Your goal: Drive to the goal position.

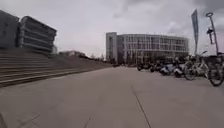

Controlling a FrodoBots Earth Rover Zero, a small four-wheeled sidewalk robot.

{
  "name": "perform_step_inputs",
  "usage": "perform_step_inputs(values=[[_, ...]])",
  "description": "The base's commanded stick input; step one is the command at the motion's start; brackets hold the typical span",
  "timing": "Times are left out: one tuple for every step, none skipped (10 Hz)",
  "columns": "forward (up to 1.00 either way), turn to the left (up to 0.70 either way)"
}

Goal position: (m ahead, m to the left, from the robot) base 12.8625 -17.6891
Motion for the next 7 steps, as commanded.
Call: perform_step_inputs(values=[[0.70,-0.12],[0.70,-0.02],[0.70,0.00],[0.70,0.00],[0.70,0.00],[0.70,0.00],[0.70,0.00]])
